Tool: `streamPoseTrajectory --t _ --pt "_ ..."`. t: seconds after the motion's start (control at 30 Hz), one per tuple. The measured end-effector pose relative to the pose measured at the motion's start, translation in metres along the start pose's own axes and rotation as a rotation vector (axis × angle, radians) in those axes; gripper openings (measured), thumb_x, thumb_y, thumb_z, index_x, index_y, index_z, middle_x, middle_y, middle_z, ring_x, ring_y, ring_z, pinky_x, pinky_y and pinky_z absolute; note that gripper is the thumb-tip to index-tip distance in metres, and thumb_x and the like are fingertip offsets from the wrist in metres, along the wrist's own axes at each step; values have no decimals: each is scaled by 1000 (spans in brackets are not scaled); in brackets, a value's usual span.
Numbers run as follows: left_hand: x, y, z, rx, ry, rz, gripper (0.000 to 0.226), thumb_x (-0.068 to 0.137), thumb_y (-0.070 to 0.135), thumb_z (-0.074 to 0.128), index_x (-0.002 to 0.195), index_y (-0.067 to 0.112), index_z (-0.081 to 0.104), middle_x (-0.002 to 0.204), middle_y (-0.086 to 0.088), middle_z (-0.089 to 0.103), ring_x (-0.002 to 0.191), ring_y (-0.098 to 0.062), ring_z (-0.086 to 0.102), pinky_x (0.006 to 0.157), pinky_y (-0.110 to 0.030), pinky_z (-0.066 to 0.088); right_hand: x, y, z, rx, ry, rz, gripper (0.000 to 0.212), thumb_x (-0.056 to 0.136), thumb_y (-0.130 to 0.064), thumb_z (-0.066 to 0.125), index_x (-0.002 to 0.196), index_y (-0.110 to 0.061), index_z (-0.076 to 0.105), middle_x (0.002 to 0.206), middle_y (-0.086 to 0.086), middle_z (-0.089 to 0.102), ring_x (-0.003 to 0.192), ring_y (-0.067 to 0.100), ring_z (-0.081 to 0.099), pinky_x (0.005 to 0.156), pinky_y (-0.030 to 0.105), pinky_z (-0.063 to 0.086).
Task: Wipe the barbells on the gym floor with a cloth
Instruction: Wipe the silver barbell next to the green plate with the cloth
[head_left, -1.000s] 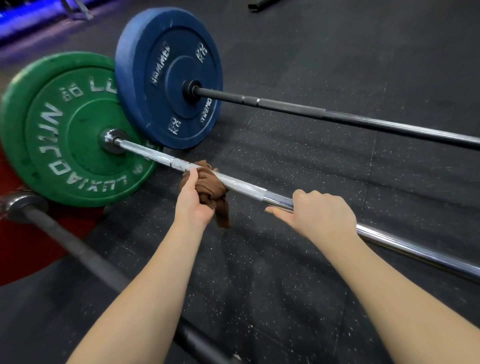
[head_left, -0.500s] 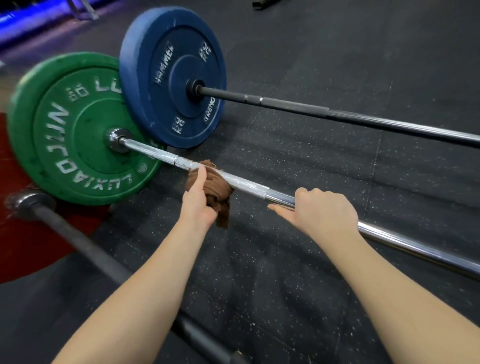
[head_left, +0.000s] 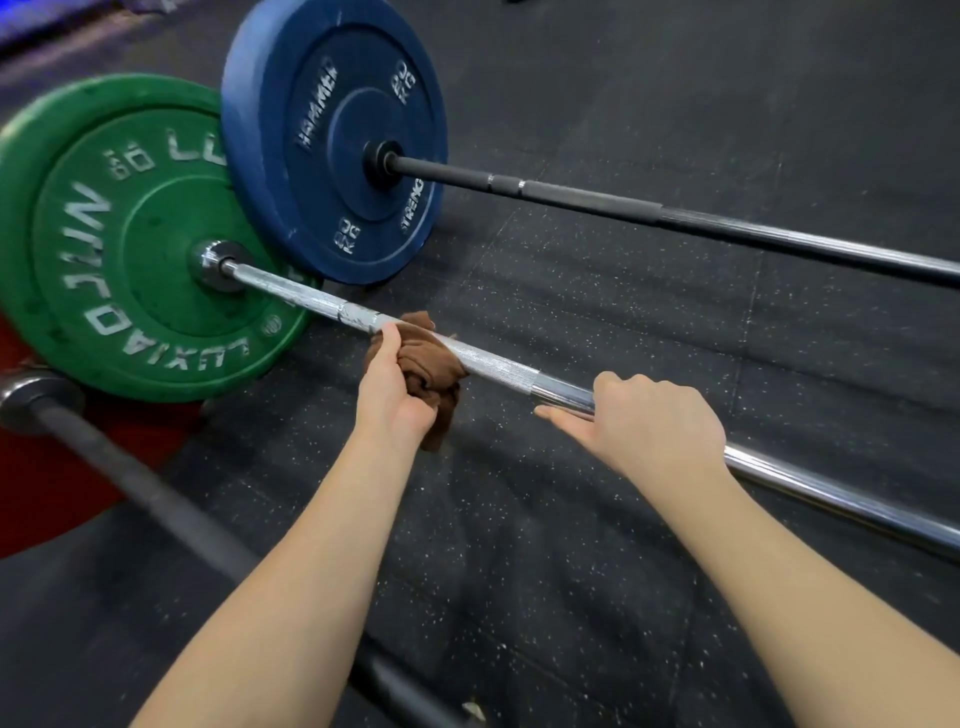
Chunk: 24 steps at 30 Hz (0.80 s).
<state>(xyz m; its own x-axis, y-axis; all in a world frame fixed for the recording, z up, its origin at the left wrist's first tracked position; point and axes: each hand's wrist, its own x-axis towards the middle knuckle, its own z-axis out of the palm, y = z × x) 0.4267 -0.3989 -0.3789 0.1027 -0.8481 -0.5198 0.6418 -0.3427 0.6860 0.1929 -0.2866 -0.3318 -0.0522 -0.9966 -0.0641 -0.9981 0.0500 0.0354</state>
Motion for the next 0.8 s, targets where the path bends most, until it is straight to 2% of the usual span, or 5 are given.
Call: streamPoseTrajectory --t 0.23,0.33,0.43,0.63,0.8 --pt "6 14 -5 -39 107 76 55 101 53 56 138 13 61 116 -11 76 102 -36 75 82 -52 61 1 1 0 14 4 5 74 85 -88 18 78 -18 41 63 -5 43 50 20 36 54 34 34" --pt "-10 11 0 -41 91 45 49 105 48 52 127 8 69 66 5 67 53 -9 65 54 -22 56 1 1 -2 11 31 -10 73 86 -88 19 72 -18 36 63 -5 43 49 18 35 52 33 30" --pt "-28 -4 9 -58 34 -50 30 105 39 57 111 17 76 56 14 40 37 -1 37 39 -16 40 0 1 -3 19 35 -21 72 87 -87 21 70 -19 34 63 -5 45 49 17 37 50 32 31" --pt "-56 -47 20 123 -32 -14 43 102 43 60 122 6 69 80 -5 67 65 -19 67 86 -42 62 -2 0 -4 24 22 -8 71 87 -86 25 81 -18 44 65 -5 42 62 26 49 57 34 37" --pt "-64 -59 22 176 -107 -63 37 104 41 57 118 11 75 91 -6 73 74 -18 72 89 -42 60 0 0 -4 3 -12 3 73 87 -87 24 90 -19 48 67 -5 42 64 27 49 57 35 38"
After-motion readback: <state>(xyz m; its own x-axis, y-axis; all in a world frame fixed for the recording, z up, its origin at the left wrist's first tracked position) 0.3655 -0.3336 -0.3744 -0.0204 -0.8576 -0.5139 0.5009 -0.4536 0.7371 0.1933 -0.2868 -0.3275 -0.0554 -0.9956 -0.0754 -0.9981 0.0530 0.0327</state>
